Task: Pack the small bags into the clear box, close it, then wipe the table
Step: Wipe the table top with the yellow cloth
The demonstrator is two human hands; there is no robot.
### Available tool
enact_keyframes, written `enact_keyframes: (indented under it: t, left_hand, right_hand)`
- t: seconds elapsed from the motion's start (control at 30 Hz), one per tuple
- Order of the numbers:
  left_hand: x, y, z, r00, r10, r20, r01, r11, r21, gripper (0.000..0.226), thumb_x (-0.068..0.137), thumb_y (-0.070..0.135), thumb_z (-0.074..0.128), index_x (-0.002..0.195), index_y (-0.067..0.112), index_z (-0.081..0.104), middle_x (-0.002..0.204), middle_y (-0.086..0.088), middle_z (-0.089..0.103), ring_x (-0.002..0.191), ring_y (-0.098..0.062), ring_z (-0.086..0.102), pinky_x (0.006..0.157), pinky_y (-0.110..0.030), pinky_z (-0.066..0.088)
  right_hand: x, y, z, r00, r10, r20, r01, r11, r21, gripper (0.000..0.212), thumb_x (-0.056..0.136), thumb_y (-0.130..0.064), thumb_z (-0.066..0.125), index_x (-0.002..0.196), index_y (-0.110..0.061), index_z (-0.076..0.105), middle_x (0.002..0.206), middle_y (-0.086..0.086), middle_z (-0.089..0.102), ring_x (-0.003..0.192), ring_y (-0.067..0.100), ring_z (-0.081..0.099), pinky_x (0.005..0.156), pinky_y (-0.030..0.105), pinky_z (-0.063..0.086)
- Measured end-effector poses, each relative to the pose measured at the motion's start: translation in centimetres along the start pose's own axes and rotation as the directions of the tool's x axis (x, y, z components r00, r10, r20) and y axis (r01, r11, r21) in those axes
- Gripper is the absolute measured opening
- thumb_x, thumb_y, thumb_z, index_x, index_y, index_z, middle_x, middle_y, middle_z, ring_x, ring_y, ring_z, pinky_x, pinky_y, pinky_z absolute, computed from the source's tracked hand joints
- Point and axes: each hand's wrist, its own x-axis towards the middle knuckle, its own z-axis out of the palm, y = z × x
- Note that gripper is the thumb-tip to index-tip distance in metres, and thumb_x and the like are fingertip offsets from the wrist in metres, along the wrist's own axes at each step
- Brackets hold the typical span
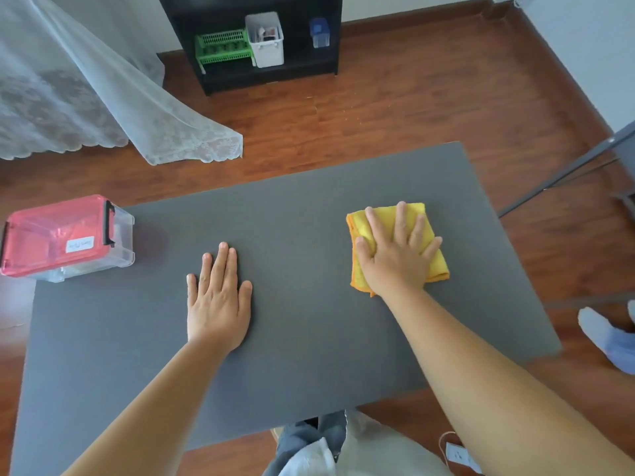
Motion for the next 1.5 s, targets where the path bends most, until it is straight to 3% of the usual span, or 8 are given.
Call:
enact_keyframes:
  t: [0.23, 0.43, 0.53, 0.7, 0.87, 1.07, 1.3, 1.5]
  left_hand:
    - [-0.1, -0.3, -0.2, 1.0, 0.021, -0.018, -0.022, 0.997, -0.067, 0.056, 0.1, 0.036, 0.019, 0.153, 0.026, 0.005, 0.159, 0.016, -0.004, 0.147, -0.013, -0.005, 0.119, -0.041, 0.0]
    - [-0.6, -0.9, -0.1, 0.999, 0.028, -0.02, -0.029, 0.998, -0.058, 0.055, 0.1, 0.034, 0.022, 0.153, 0.025, 0.008, 0.16, 0.014, 0.001, 0.147, -0.015, -0.002, 0.118, -0.04, 0.001]
    - [-1.1, -1.2, -0.2, 0.998, 0.062, -0.005, -0.062, 0.997, -0.048, 0.056, 0.1, 0.035, 0.021, 0.153, 0.024, 0.007, 0.16, 0.014, 0.0, 0.147, -0.015, -0.003, 0.119, -0.04, 0.0]
    - [-2.3, -1.7, -0.1, 0.995, 0.102, 0.016, -0.102, 0.995, -0.017, 0.057, 0.1, 0.036, 0.02, 0.153, 0.023, 0.006, 0.16, 0.013, -0.001, 0.147, -0.015, -0.005, 0.119, -0.04, 0.0]
    - [-3.6, -2.4, -0.1, 0.987, 0.156, 0.029, -0.156, 0.988, -0.006, 0.056, 0.1, 0.036, 0.02, 0.153, 0.024, 0.006, 0.16, 0.014, -0.003, 0.147, -0.015, -0.005, 0.118, -0.039, -0.002]
    - [-5.3, -4.2, -0.1, 0.975, 0.218, 0.052, -0.218, 0.976, -0.004, 0.056, 0.1, 0.037, 0.019, 0.153, 0.024, 0.005, 0.159, 0.016, -0.005, 0.147, -0.015, -0.006, 0.118, -0.039, -0.002]
    - [-7.3, -7.6, -0.4, 0.98, 0.191, 0.052, -0.191, 0.981, -0.006, 0.056, 0.101, 0.036, 0.02, 0.153, 0.023, 0.006, 0.16, 0.013, -0.003, 0.148, -0.017, -0.004, 0.119, -0.04, -0.002]
    - [-8.0, -11.6, -0.9, 0.997, 0.074, 0.012, -0.074, 0.997, -0.029, 0.056, 0.101, 0.035, 0.023, 0.153, 0.021, 0.008, 0.161, 0.01, 0.001, 0.148, -0.018, -0.002, 0.119, -0.041, 0.002]
  right_hand:
    - [-9.9, -8.4, 3.3, 0.913, -0.407, 0.029, 0.406, 0.913, 0.03, 0.058, 0.089, -0.061, 0.03, 0.145, -0.052, 0.02, 0.164, 0.003, 0.0, 0.147, 0.039, -0.004, 0.108, 0.067, -0.012]
    - [-11.8, -4.2, 3.4, 0.792, -0.609, 0.027, 0.61, 0.793, 0.002, 0.055, 0.089, -0.063, 0.033, 0.143, -0.055, 0.024, 0.164, -0.003, 0.003, 0.148, 0.036, 0.001, 0.111, 0.068, -0.002]
    - [-9.4, 0.0, 2.2, 0.849, -0.526, 0.043, 0.528, 0.849, -0.023, 0.055, 0.089, -0.066, 0.028, 0.142, -0.061, 0.017, 0.163, -0.008, 0.0, 0.149, 0.033, -0.002, 0.112, 0.066, -0.004]
    - [-5.2, 8.5, -0.2, 0.992, -0.128, -0.007, 0.128, 0.989, -0.072, 0.054, 0.088, -0.07, 0.017, 0.141, -0.064, 0.006, 0.163, -0.011, -0.004, 0.148, 0.03, 0.0, 0.111, 0.066, 0.005]
    - [-4.6, 13.9, -1.4, 0.99, 0.138, -0.021, -0.139, 0.989, -0.054, 0.053, 0.088, -0.071, 0.009, 0.139, -0.065, 0.0, 0.163, -0.009, -0.005, 0.148, 0.031, -0.003, 0.111, 0.067, 0.003]
    - [-7.6, 12.2, -0.6, 0.96, 0.278, -0.015, -0.278, 0.96, -0.001, 0.058, 0.087, -0.071, 0.003, 0.143, -0.06, -0.002, 0.163, -0.004, -0.008, 0.148, 0.034, -0.006, 0.111, 0.068, 0.001]
    - [-13.8, 3.7, 2.2, 0.993, 0.117, -0.026, -0.118, 0.992, -0.051, 0.058, 0.091, -0.066, 0.009, 0.147, -0.054, 0.002, 0.164, 0.002, -0.005, 0.147, 0.039, -0.001, 0.109, 0.07, 0.008]
    - [-17.8, -5.5, 4.5, 0.99, -0.14, -0.029, 0.139, 0.99, -0.037, 0.059, 0.09, -0.062, 0.021, 0.148, -0.051, 0.014, 0.164, 0.005, 0.003, 0.147, 0.041, 0.002, 0.108, 0.071, 0.007]
